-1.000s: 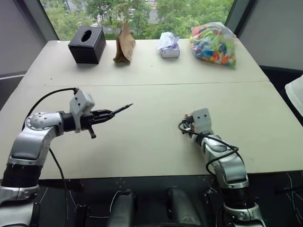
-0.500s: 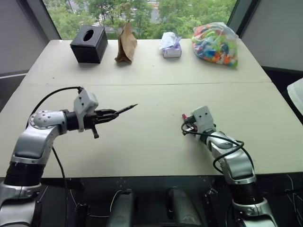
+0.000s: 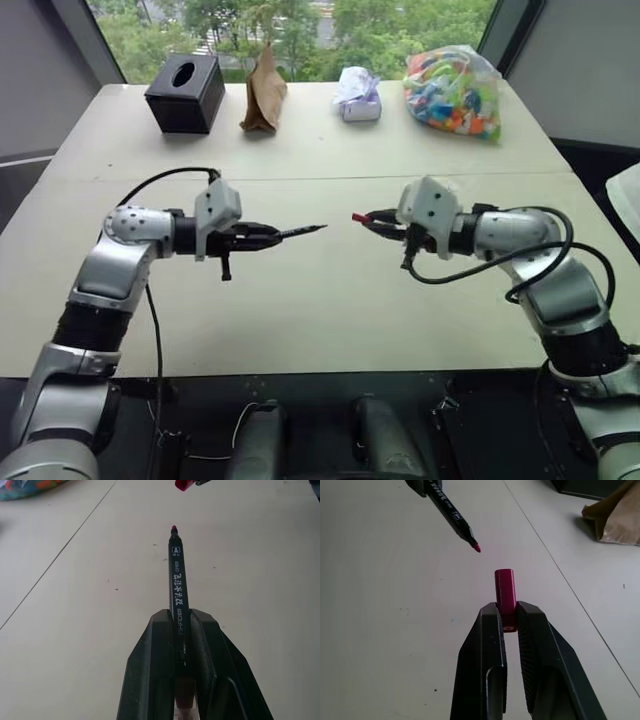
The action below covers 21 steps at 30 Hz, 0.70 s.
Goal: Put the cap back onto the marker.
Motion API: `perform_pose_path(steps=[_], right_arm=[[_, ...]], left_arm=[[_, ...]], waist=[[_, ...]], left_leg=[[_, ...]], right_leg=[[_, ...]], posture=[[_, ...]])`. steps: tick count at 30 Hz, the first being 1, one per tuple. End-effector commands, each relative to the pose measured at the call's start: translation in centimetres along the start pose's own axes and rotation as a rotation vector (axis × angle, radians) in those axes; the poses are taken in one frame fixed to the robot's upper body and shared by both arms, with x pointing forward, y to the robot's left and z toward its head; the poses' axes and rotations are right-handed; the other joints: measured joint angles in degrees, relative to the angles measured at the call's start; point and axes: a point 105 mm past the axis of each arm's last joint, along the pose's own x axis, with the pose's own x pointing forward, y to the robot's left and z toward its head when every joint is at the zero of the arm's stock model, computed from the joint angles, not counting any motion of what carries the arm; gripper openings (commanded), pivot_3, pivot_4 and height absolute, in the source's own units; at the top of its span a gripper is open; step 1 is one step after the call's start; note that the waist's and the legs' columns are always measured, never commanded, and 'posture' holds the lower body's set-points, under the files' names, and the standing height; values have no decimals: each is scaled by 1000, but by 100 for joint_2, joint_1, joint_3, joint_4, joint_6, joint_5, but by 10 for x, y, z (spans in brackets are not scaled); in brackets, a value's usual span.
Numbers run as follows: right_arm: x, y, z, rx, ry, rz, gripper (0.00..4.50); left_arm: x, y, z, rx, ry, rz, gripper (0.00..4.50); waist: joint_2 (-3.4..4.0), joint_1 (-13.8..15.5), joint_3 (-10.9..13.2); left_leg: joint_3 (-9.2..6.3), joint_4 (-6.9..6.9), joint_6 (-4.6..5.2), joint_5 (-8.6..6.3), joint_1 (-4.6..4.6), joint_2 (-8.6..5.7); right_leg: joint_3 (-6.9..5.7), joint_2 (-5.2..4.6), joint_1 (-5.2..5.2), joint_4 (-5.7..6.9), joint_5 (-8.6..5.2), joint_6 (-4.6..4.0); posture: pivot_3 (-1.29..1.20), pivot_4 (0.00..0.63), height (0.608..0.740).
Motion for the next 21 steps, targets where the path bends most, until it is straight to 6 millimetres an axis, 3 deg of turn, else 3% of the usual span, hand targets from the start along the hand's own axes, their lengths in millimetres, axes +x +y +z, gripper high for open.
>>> perform_pose_path(steps=[1, 21], right_arm=[[0, -2, 15, -56, -38, 26, 16], [3, -8, 13, -84, -18, 8, 16]], left_arm=[[2, 4, 12, 49, -23, 3, 0], [4, -4, 14, 48, -31, -30, 0]], waist=[[0, 5, 0], [0, 2, 0]], left_leg=[[-1, 5, 0, 0, -2, 0], [-2, 16, 0, 0, -3, 0]], right_leg=[[0, 0, 0, 1, 0, 0], [0, 0, 0, 9, 0, 0]], posture=[[0, 150, 740], [0, 150, 740]])
